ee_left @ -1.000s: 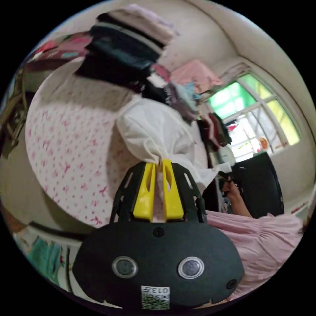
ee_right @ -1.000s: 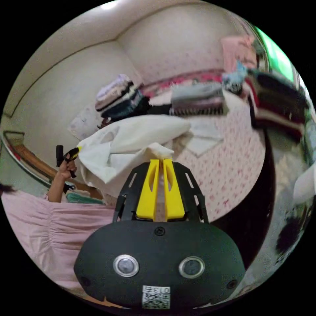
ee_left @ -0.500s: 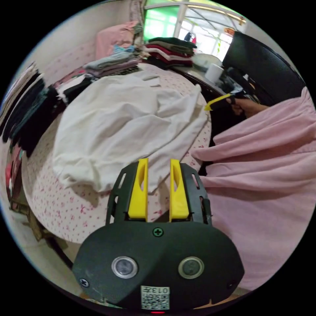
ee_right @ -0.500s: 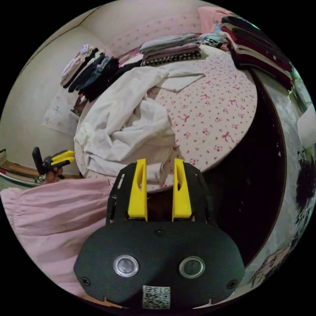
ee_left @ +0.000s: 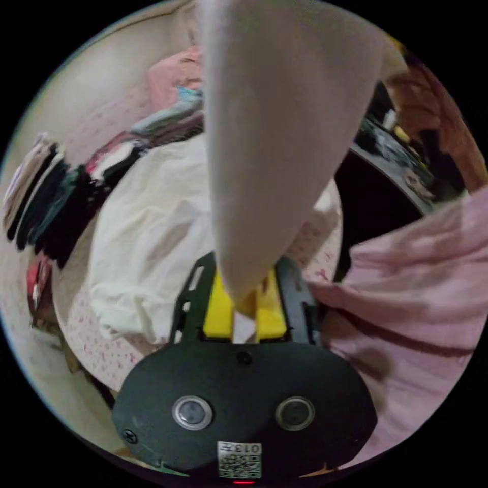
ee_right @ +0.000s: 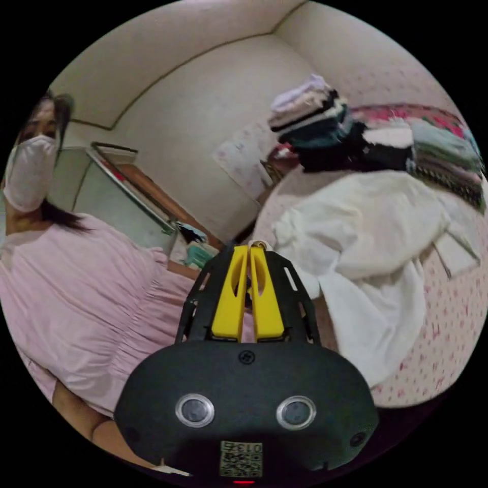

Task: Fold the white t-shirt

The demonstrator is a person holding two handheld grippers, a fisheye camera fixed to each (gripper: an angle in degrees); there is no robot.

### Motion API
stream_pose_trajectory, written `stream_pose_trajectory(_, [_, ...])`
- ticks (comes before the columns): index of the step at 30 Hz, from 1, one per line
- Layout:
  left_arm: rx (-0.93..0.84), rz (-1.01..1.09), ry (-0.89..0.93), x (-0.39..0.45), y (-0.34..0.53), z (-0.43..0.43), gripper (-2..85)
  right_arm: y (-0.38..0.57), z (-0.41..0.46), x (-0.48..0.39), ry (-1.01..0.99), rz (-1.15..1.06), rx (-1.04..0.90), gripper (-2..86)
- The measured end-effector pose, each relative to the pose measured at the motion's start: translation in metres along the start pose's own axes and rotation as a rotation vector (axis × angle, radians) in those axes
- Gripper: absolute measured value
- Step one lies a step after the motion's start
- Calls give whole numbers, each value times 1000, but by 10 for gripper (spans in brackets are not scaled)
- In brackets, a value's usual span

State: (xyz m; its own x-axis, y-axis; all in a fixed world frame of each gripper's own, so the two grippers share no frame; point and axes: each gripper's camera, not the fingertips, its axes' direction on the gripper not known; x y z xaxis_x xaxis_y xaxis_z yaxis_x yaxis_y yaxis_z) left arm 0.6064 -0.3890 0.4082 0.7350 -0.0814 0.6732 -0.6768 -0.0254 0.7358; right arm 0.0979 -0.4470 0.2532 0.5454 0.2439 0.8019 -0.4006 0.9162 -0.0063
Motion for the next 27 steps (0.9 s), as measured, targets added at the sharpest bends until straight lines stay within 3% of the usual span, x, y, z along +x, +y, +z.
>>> stream_pose_trajectory(2, [66, -85, -74, -26, 3, -18, 5, -22, 6, -1, -35, -25, 11, 6])
stream_pose_trajectory(5, [151, -190, 89, -92, 13, -54, -2, -34, -6, 6, -43, -23, 106, 7])
stream_pose_trajectory(7, [197, -294, 25, -135, 28, -81, -2, -36, -27, 22, 48, 29, 184, 9])
stream_pose_trajectory(10, [258, -558, 41, -217, 74, -112, 8, -20, -56, 49, 177, 144, 271, 13])
stream_pose_trajectory(12, [300, -897, 21, -279, 140, -121, 44, -3, -71, 67, 272, 243, 285, 17])
stream_pose_trajectory(14, [331, -1083, 40, -306, 188, -121, 62, 25, -85, 88, 404, 377, 271, 23])
stream_pose_trajectory(19, [246, -1186, -104, -312, 238, -123, 84, 69, -74, 115, 492, 550, 135, 51])
stream_pose_trajectory(27, [191, -1185, 238, -293, 229, -41, 158, 19, 86, 132, 331, 412, -240, 136])
